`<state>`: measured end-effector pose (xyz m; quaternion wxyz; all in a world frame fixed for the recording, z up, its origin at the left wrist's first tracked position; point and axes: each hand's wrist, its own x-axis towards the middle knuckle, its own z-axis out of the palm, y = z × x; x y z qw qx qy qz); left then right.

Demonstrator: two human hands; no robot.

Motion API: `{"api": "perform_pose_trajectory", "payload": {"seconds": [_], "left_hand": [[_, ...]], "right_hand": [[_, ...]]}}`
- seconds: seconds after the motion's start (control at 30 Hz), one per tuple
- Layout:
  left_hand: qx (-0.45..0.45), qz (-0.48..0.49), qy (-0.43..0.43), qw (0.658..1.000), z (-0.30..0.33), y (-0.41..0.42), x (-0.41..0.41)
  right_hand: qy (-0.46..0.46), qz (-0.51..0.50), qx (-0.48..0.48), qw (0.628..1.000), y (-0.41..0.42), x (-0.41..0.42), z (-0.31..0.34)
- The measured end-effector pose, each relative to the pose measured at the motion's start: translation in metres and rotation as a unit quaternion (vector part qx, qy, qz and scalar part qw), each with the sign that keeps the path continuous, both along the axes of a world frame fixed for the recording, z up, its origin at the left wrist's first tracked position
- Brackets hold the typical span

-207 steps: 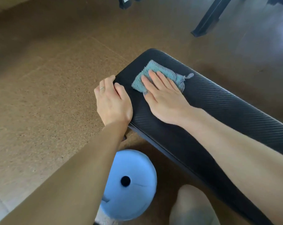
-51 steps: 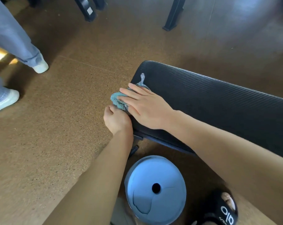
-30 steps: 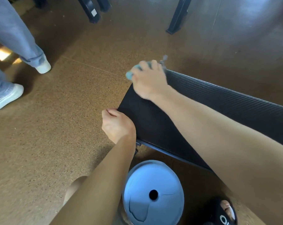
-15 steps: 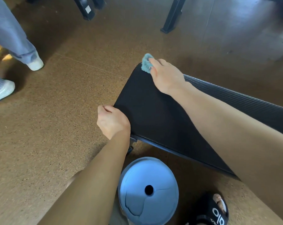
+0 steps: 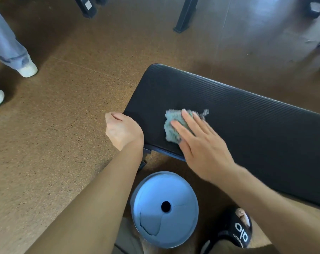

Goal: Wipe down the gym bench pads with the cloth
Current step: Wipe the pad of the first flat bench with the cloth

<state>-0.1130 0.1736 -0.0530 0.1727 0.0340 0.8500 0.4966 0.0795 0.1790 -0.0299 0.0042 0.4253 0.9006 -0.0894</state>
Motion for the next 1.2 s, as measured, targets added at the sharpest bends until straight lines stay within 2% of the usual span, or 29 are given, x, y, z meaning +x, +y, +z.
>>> {"api": "perform_pose_trajectory", "payload": {"seconds": [0.07,0.17,0.23,0.37,0.5,0.57,0.67,0.77,0.83,0.9,0.97,1.03,1.13,1.2], "left_hand": [[-0.001,-0.003,0.002,1.0,-0.001,0.001,-0.002],[-0.011,-0.004,-0.003,1.0,0.0,0.002,-0.003],[-0.008,-0.002,-0.01,1.0,-0.001,0.002,-0.003],[0.008,-0.004,-0.008,1.0,-0.002,-0.001,-0.001],[0.014,0.002,-0.003,1.0,-0.004,-0.003,0.0],[0.011,-0.001,0.0,1.0,-0.005,-0.002,0.001],[-0.002,-0.008,0.003,1.0,-0.002,-0.001,0.0],[-0.016,-0.02,0.016,1.0,-0.002,0.0,-0.003],[-0.021,-0.027,0.02,0.999,-0.001,0.0,-0.005],[-0.03,-0.04,0.029,0.998,-0.003,-0.002,-0.007],[-0.041,-0.072,0.069,0.994,-0.002,-0.006,-0.006],[-0.052,-0.124,0.161,0.978,0.001,-0.009,-0.005],[-0.024,-0.194,0.31,0.93,0.011,-0.012,0.0],[0.007,-0.245,0.354,0.902,0.021,-0.012,0.011]], "right_hand": [[0.01,-0.025,0.013,1.0,0.043,-0.013,-0.006],[0.003,-0.087,-0.043,0.995,0.109,-0.042,-0.004],[-0.003,-0.1,-0.063,0.993,0.12,-0.055,-0.002],[0.024,-0.056,-0.021,0.998,0.045,-0.033,-0.006],[0.004,-0.014,-0.029,0.999,-0.045,0.006,-0.001],[-0.01,-0.004,-0.019,1.0,-0.044,0.013,0.0],[-0.005,-0.013,-0.006,1.0,0.0,0.0,-0.005],[0.004,-0.094,-0.023,0.995,0.052,-0.03,-0.004],[0.009,-0.123,-0.039,0.992,0.052,-0.047,-0.005],[0.029,-0.102,-0.016,0.994,0.018,-0.045,-0.009],[0.045,-0.07,0.006,0.997,-0.026,-0.027,-0.014],[0.042,-0.053,0.005,0.998,-0.05,-0.006,-0.017],[0.015,-0.065,0.029,0.997,-0.055,0.024,-0.018],[-0.004,-0.093,0.044,0.995,-0.056,0.049,-0.018]]}}
